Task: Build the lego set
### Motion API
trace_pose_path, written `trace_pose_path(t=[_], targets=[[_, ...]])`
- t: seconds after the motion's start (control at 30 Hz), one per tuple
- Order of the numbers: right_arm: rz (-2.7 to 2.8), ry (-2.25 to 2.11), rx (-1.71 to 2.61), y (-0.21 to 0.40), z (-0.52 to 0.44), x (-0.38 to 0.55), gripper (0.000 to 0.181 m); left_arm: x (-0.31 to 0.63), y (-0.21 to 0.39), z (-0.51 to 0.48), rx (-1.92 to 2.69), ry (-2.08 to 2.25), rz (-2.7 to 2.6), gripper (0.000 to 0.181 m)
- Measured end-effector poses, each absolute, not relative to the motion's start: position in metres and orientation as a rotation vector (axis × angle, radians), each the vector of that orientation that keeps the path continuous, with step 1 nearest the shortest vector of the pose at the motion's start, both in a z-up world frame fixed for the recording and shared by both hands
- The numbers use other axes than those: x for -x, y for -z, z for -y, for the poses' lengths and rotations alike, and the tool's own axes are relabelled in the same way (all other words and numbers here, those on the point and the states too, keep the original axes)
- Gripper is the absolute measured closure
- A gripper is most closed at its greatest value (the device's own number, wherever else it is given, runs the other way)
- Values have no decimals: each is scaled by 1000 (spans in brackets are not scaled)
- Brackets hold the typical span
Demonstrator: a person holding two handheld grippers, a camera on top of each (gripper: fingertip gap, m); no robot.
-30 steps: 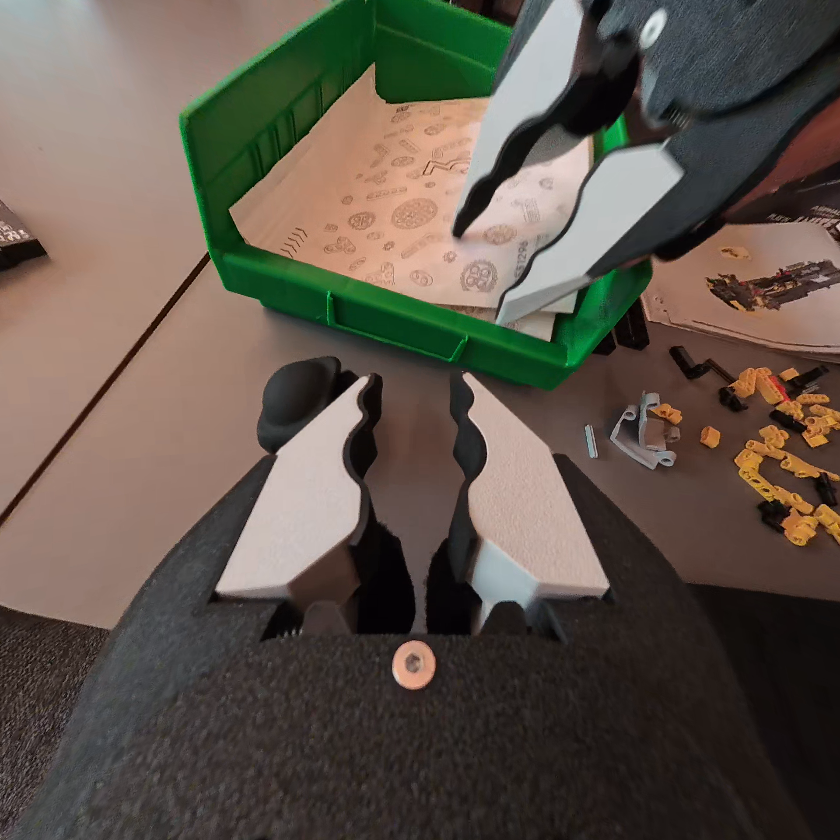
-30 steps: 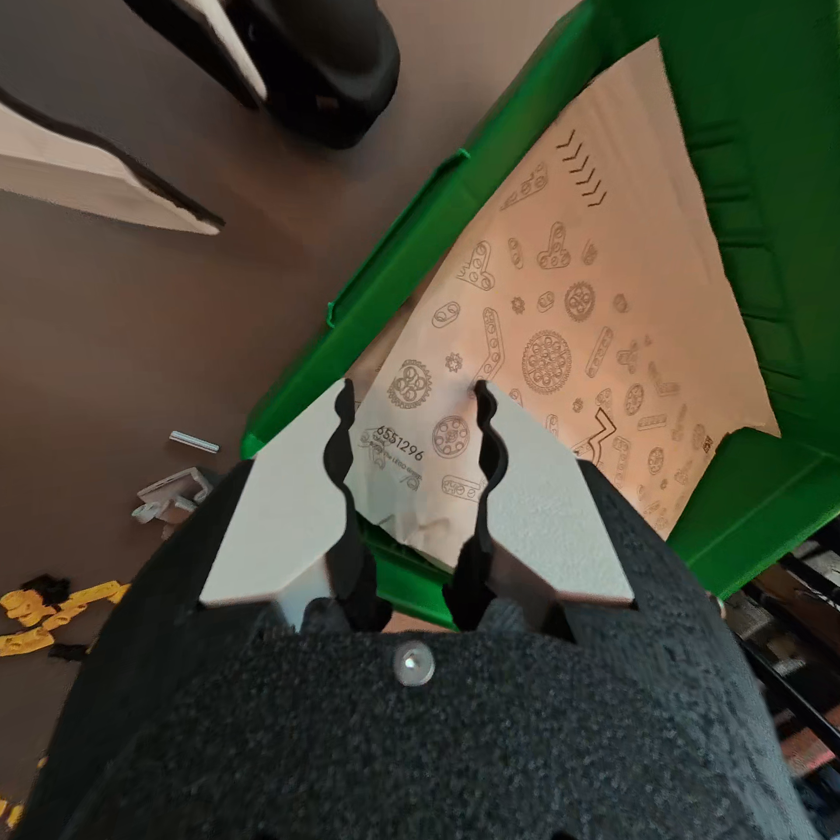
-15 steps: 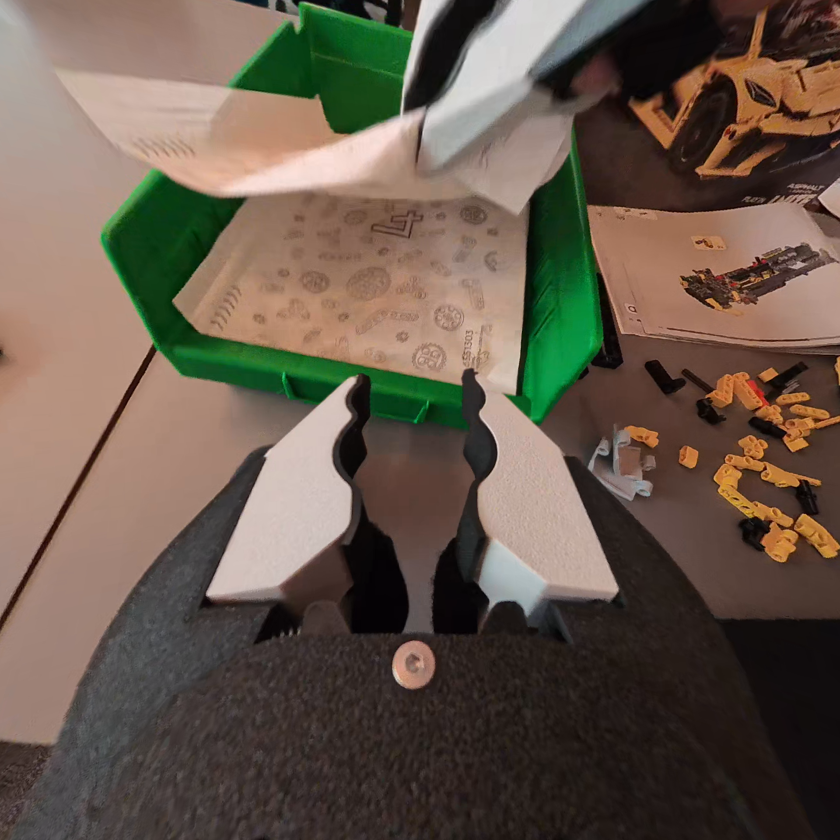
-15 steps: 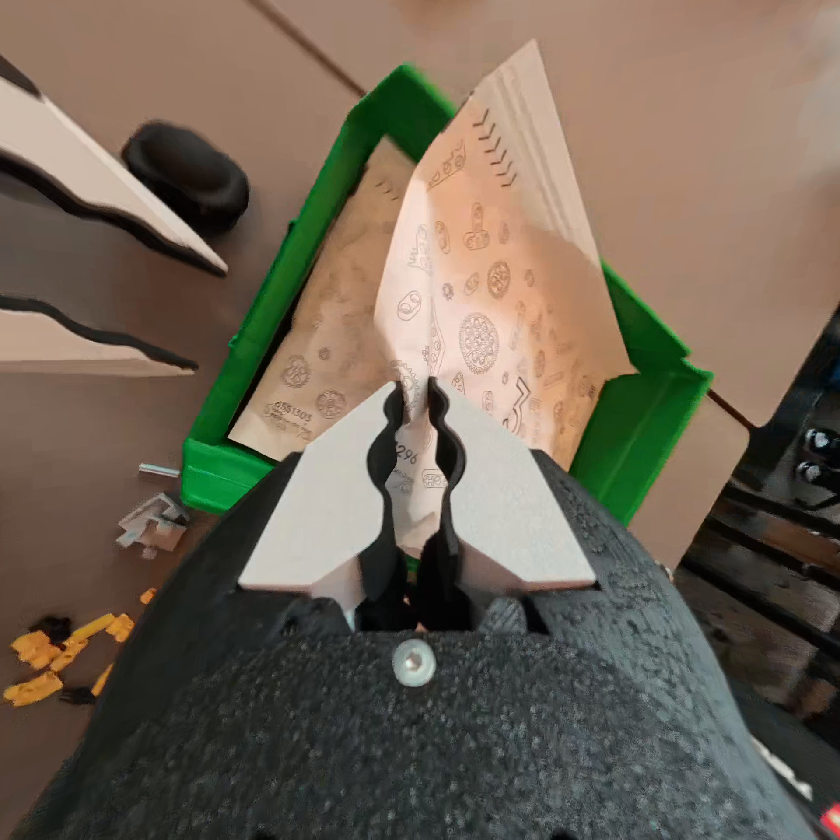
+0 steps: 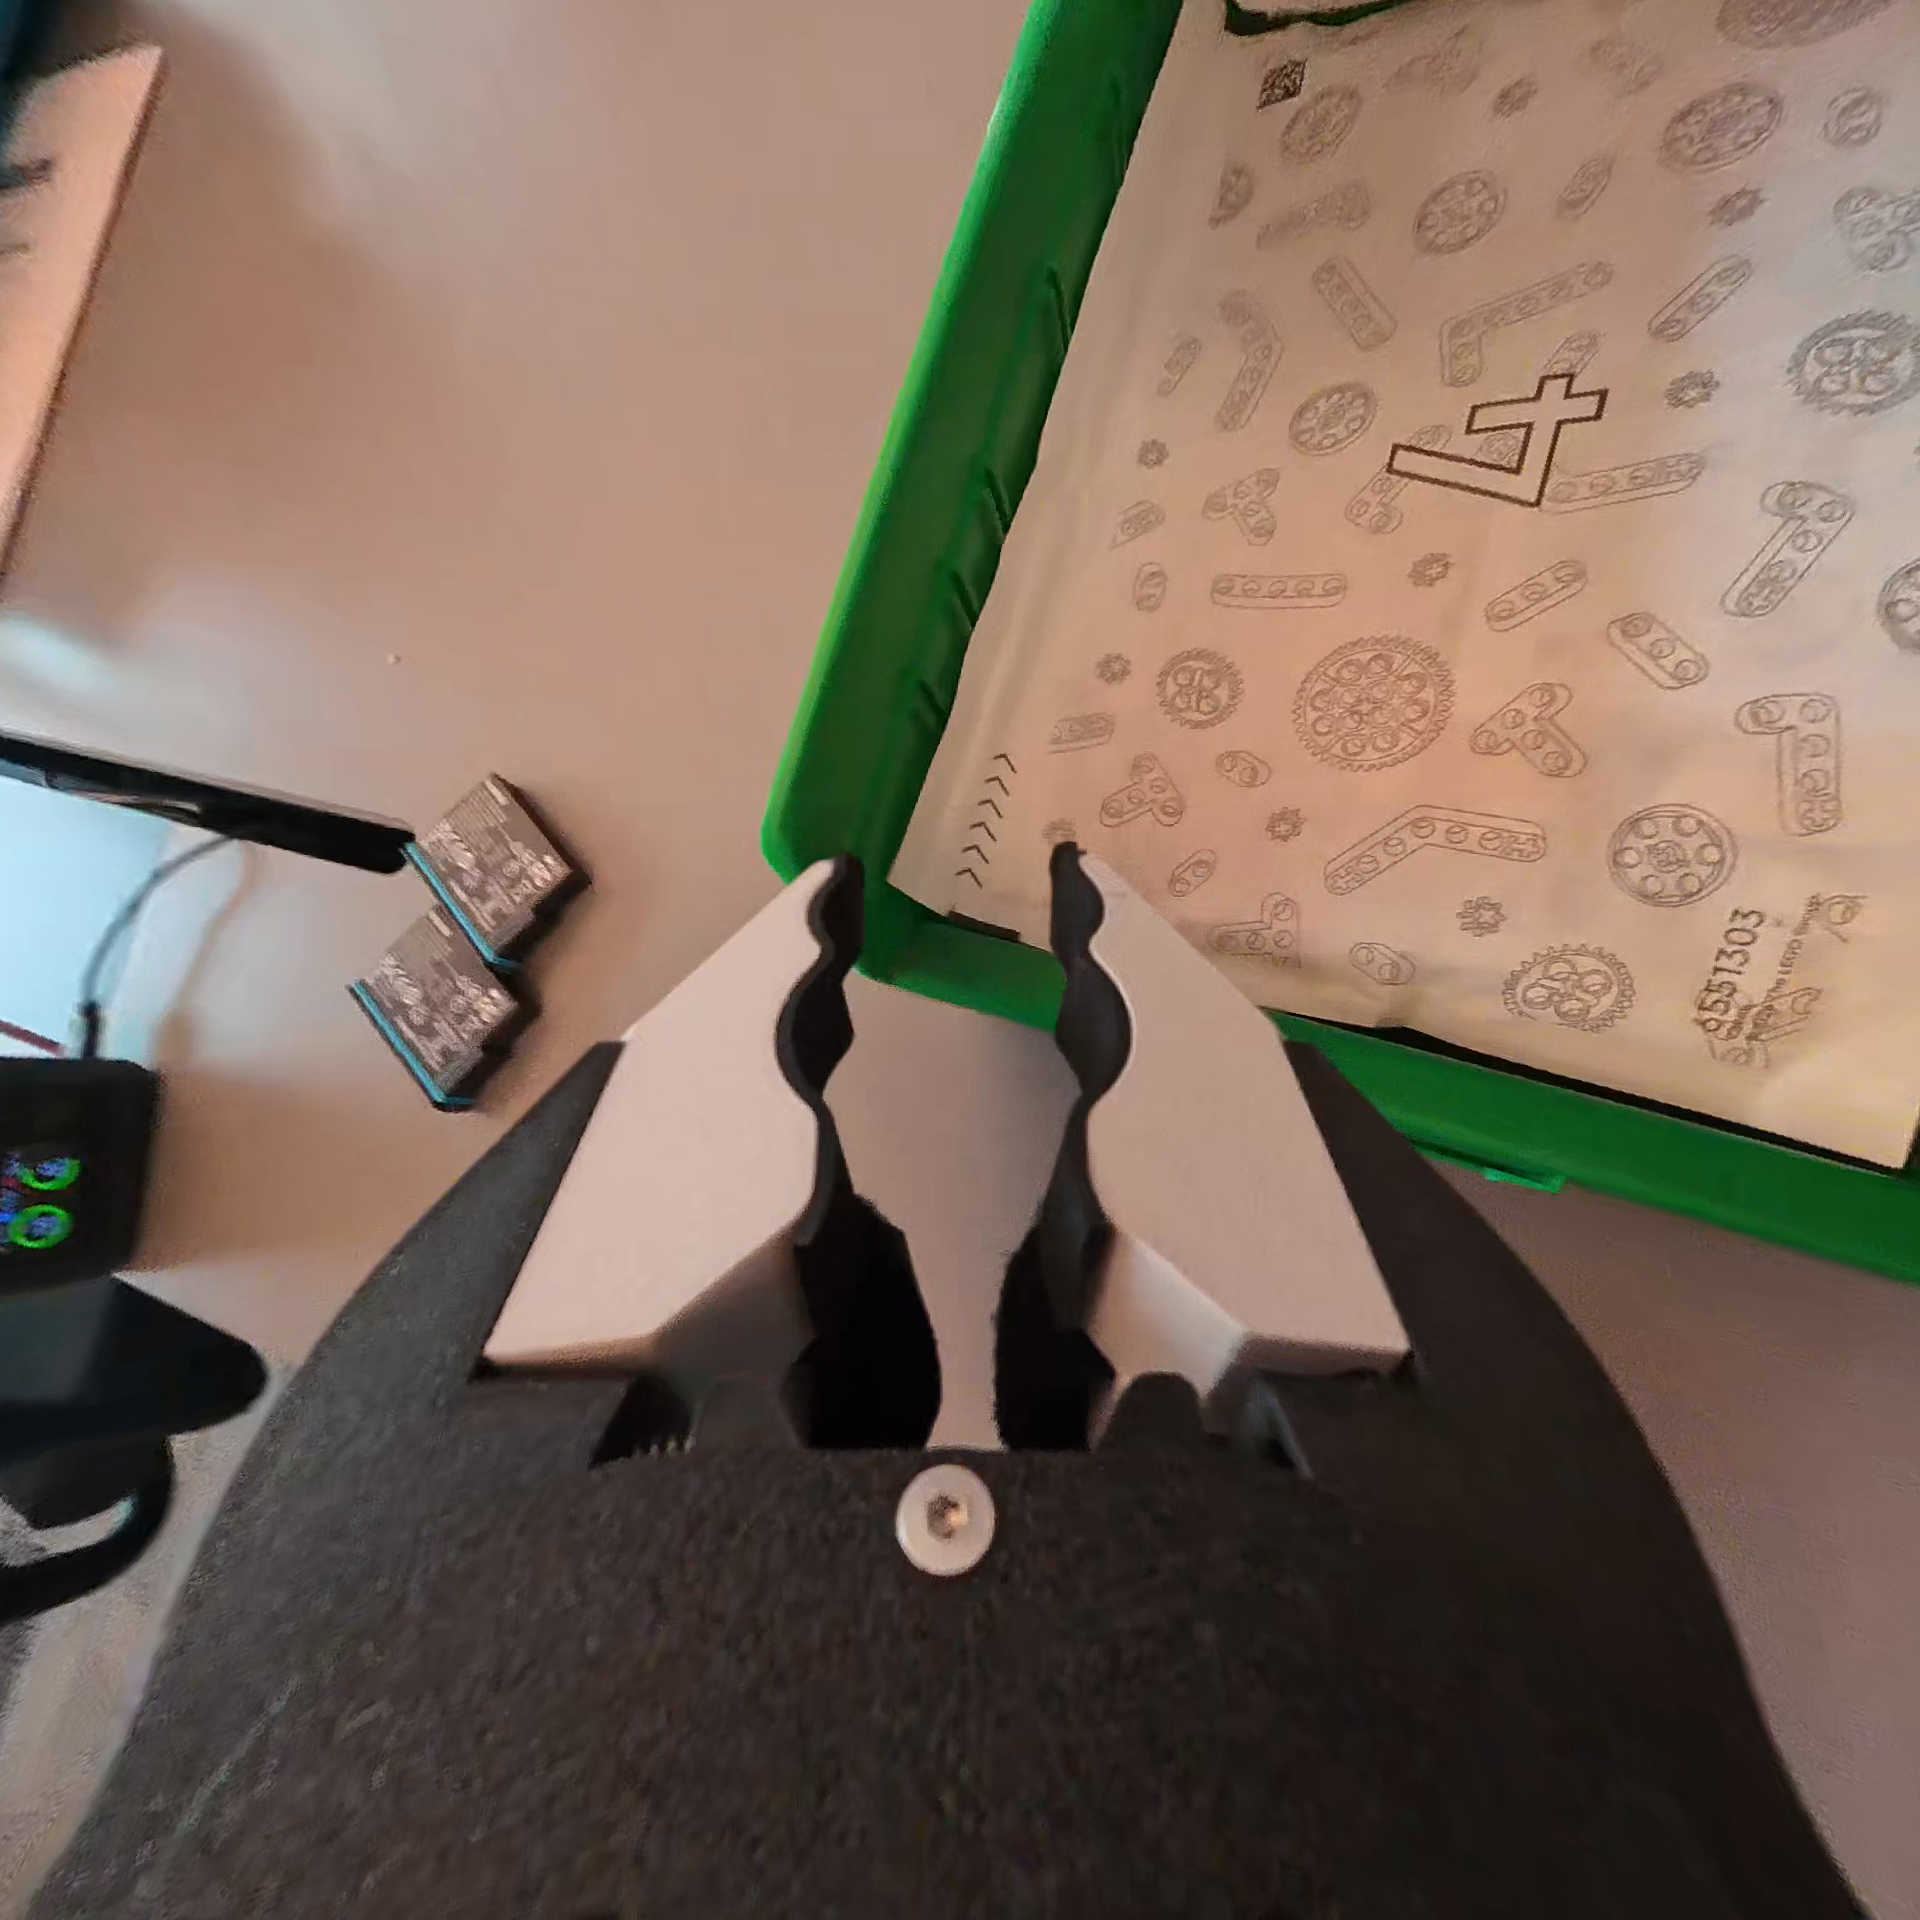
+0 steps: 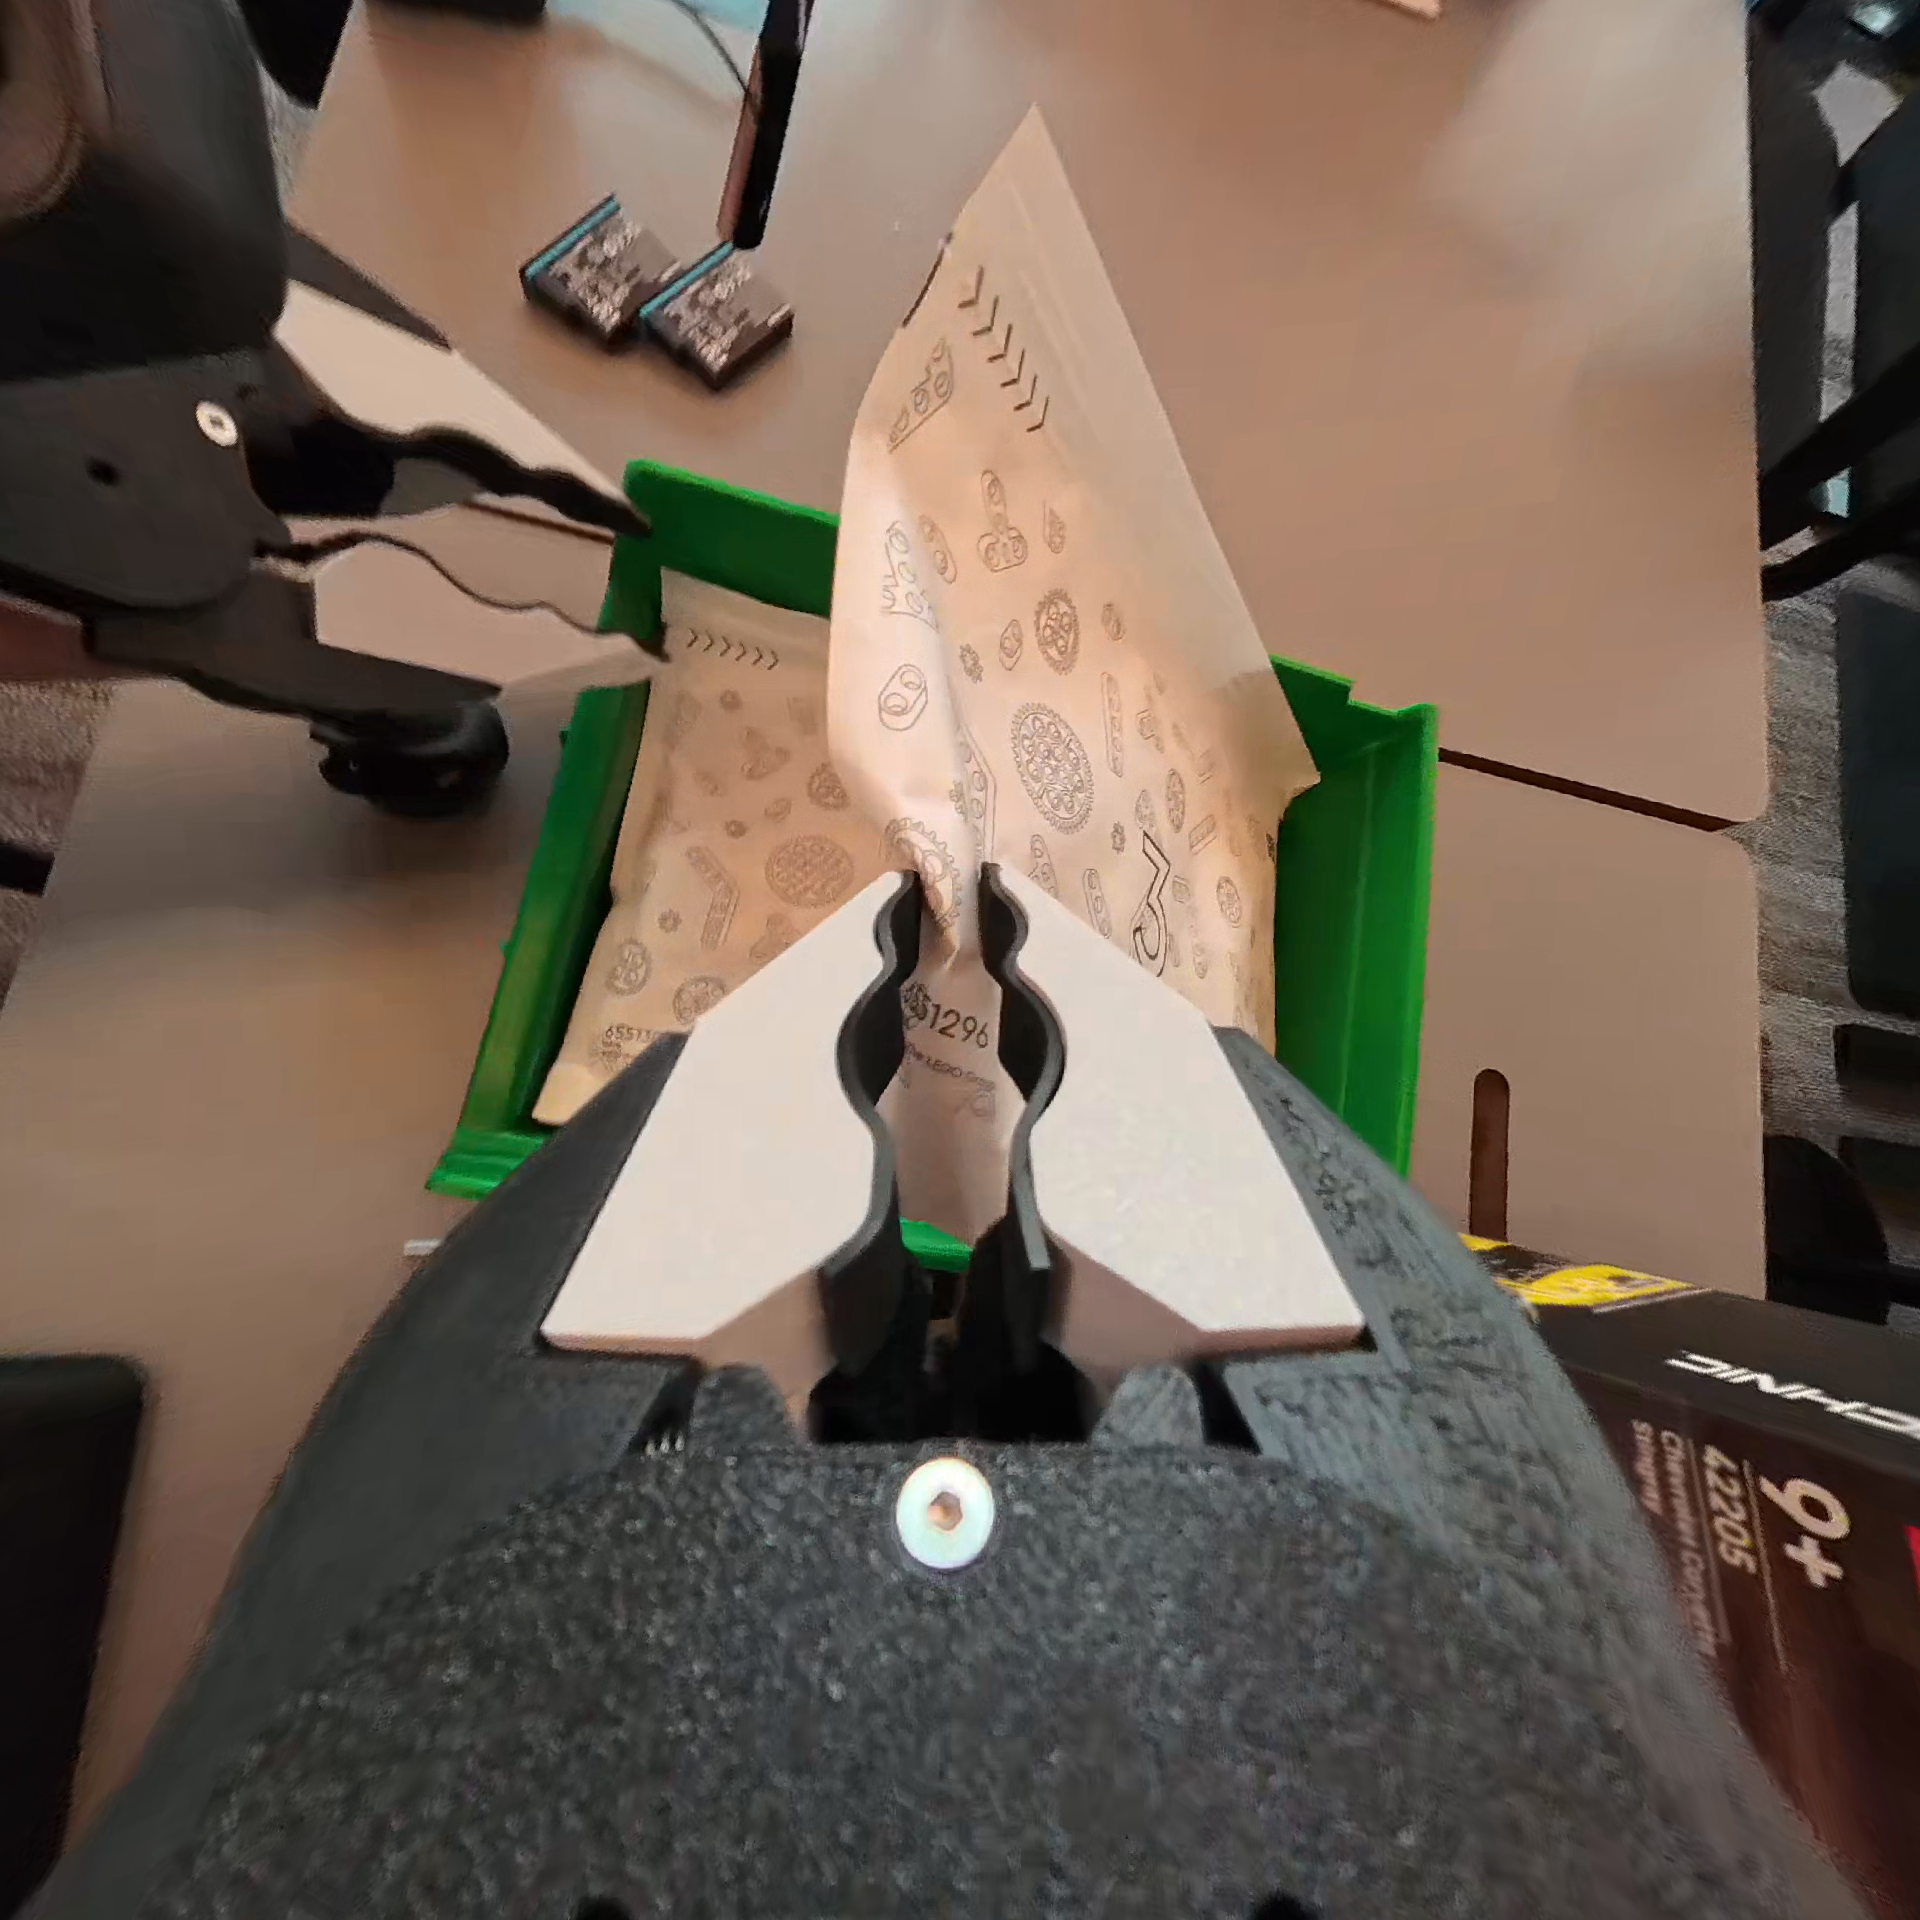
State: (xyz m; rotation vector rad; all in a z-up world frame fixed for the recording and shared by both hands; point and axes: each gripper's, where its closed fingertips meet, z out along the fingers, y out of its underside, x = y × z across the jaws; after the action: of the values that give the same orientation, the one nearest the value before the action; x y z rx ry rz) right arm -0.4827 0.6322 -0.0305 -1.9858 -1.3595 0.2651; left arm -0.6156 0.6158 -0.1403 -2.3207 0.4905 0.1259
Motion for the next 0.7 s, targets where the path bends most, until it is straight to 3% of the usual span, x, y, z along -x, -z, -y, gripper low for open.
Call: trace_pose_path(t=[0.03,0.2,0.3,0.47,0.6,0.7], targets=[[1339,-280,1985,30,-632,482,170,613,144,-614,2334,-107,-462,142],[1331,-334,1985,38,-625,485,170,614,162,-612,2365,-77,-302,144],[1357,-368,1992,47,-616,487,170,607,166,-613,2355,11,-213,134],[1405,-510,1990,60,-598,488,161,610,166,-624,2309,25,-102,147],[1404,-623,1951,60,-586,478,155,629,166,-630,2252,-64,-33,181],[1329,-642,1931,54,-589,459,155,629,166,-632,2244,-50,-68,181]])
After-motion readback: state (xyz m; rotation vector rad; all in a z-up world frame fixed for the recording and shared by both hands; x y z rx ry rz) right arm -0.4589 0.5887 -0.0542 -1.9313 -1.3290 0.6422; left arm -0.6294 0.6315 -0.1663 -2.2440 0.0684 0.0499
